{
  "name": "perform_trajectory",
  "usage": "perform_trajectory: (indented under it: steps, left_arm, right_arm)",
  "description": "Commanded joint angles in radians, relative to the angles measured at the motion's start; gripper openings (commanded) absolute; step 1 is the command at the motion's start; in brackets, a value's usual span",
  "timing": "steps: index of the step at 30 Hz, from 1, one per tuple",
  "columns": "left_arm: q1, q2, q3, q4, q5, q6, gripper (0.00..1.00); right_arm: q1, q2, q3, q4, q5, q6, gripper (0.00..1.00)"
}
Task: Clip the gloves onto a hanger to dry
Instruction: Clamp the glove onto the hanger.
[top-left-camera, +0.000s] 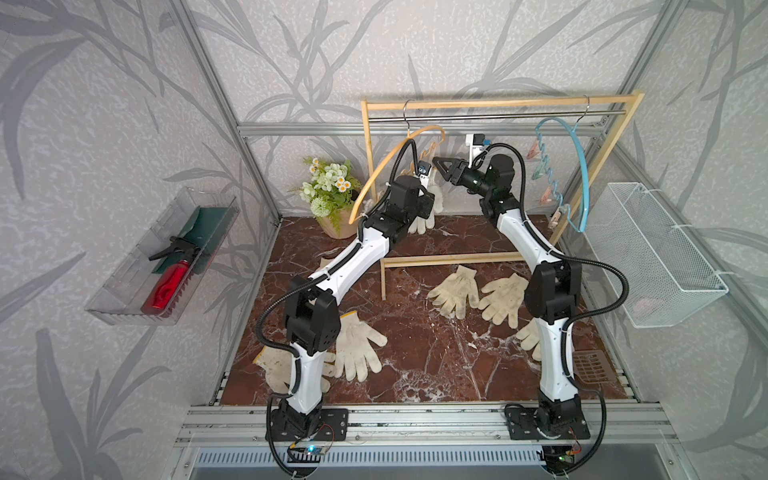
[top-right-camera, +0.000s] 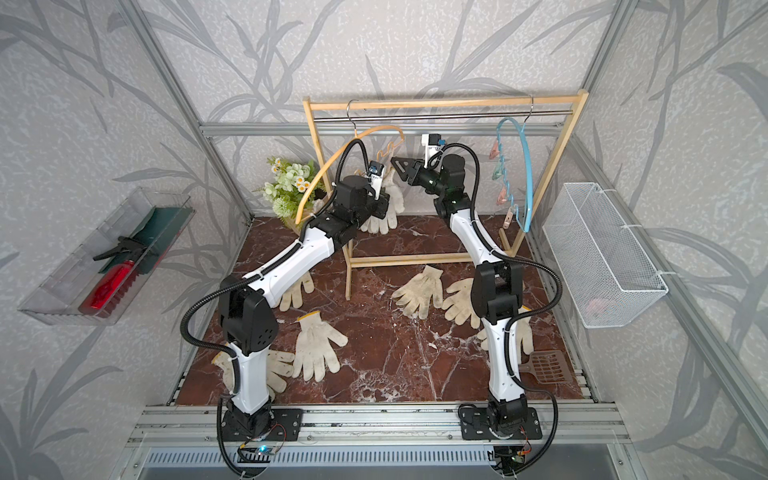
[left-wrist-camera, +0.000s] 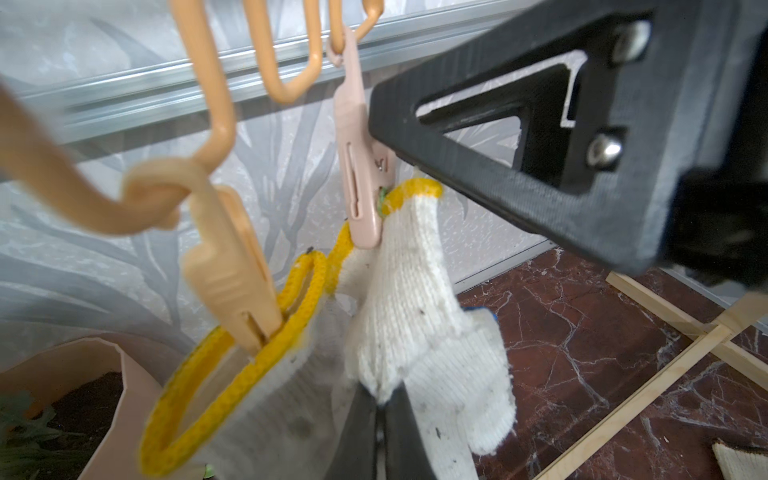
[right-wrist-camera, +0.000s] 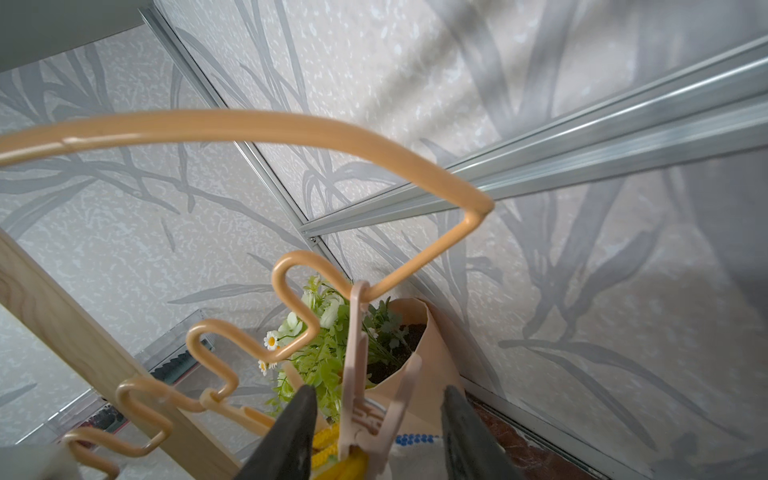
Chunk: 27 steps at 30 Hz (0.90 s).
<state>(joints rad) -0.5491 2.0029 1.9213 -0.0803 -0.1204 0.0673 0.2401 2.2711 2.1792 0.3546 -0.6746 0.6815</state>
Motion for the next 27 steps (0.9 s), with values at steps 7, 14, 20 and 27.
perform_trajectory:
  steps: [7, 14, 20, 27]
  left_arm:
    - [-0.001, -0.060, -0.074, 0.025, 0.015, -0.004, 0.47]
    - [-0.002, -0.117, -0.130, 0.014, -0.025, 0.000, 0.52]
    - [-0.001, -0.158, -0.157, 0.003, -0.047, 0.006, 0.52]
    - [-0.001, -0.200, -0.174, -0.012, -0.033, -0.017, 0.56]
  right_arm:
    - [-0.002, -0.094, -0.052, 0.028, 0.004, -0.029, 0.53]
    - [-0.002, -0.129, -0.125, 0.043, 0.010, -0.036, 0.53]
    - [-0.002, -0.156, -0.176, 0.054, 0.015, -0.071, 0.53]
    - [-0.001, -0.182, -0.227, 0.076, 0.017, -0.064, 0.53]
